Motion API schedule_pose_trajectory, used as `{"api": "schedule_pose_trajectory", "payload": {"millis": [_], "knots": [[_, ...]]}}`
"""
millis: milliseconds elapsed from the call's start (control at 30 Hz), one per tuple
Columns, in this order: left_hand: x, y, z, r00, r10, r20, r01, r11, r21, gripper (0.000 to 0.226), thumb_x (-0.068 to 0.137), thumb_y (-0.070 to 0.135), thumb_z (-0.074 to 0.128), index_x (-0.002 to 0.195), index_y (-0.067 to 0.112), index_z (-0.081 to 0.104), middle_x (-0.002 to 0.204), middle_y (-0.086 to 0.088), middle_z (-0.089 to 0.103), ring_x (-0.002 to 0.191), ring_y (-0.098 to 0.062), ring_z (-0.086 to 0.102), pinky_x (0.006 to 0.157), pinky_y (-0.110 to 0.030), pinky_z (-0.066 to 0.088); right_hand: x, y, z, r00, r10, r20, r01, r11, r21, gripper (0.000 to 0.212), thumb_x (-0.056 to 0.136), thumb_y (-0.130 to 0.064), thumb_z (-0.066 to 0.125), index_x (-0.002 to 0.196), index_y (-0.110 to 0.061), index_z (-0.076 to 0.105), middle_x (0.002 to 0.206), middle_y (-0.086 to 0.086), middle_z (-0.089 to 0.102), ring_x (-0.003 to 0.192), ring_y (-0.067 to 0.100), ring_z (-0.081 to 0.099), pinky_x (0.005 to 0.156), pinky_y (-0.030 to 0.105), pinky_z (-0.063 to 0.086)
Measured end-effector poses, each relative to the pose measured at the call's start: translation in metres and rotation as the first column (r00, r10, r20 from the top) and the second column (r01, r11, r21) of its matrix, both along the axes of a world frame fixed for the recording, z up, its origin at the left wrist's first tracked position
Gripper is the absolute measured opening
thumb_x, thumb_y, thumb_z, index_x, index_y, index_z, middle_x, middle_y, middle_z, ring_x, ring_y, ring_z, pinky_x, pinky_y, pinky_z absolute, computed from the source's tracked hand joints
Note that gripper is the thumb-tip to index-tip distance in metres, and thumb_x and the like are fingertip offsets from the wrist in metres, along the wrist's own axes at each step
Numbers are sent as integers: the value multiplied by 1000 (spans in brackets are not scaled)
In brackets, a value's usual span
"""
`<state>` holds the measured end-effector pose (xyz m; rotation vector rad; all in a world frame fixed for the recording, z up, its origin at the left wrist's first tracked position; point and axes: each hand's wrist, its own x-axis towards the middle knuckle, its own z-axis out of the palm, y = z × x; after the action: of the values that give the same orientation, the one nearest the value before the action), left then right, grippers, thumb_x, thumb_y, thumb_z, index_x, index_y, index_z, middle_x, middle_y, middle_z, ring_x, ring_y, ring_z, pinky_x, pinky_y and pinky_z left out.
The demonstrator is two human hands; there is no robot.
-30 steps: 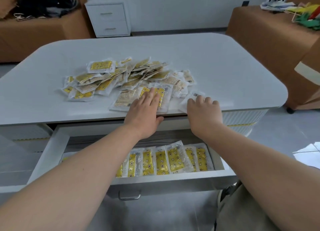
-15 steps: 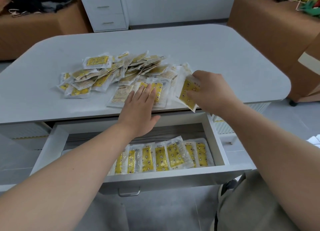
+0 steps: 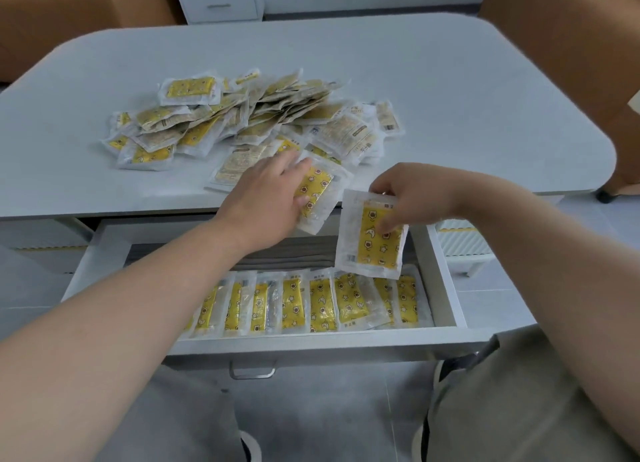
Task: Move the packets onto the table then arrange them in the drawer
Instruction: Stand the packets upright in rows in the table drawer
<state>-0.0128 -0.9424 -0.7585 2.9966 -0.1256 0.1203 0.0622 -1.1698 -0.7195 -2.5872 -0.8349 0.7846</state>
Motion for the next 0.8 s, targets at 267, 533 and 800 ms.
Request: {"api": "schedule_pose_trajectory", "payload": {"millis": [267, 533, 800], "knots": [[2, -4, 7, 998, -28, 48, 30, 999, -44, 52, 98, 18, 61, 148, 20, 46, 157, -1, 41, 145, -19, 34, 119, -35, 20, 5, 12, -13, 993, 113, -36, -116, 986, -118, 15, 86, -23, 77, 96, -27, 67, 88, -14, 71, 82, 6, 67, 68, 20, 47], [-4, -9, 7, 999, 41, -4, -41, 990, -134, 54, 97, 6, 59, 147, 20, 45, 161, 1, 34, 142, -24, 41, 114, -42, 36, 8, 16, -18, 990, 140, -37, -144, 978, -151, 23, 88, -24, 76, 109, -22, 67, 97, -10, 72, 91, 13, 69, 83, 28, 56], [-10, -13, 12, 987, 159, 9, -150, 946, -289, 91, 85, 13, 78, 155, 30, 22, 109, -4, 58, 109, -26, 52, 92, -43, 47, 6, 16, -20, 988, 150, -38, -155, 973, -174, 27, 90, -24, 74, 115, -21, 64, 101, -10, 68, 85, 2, 60, 68, 18, 44]]}}
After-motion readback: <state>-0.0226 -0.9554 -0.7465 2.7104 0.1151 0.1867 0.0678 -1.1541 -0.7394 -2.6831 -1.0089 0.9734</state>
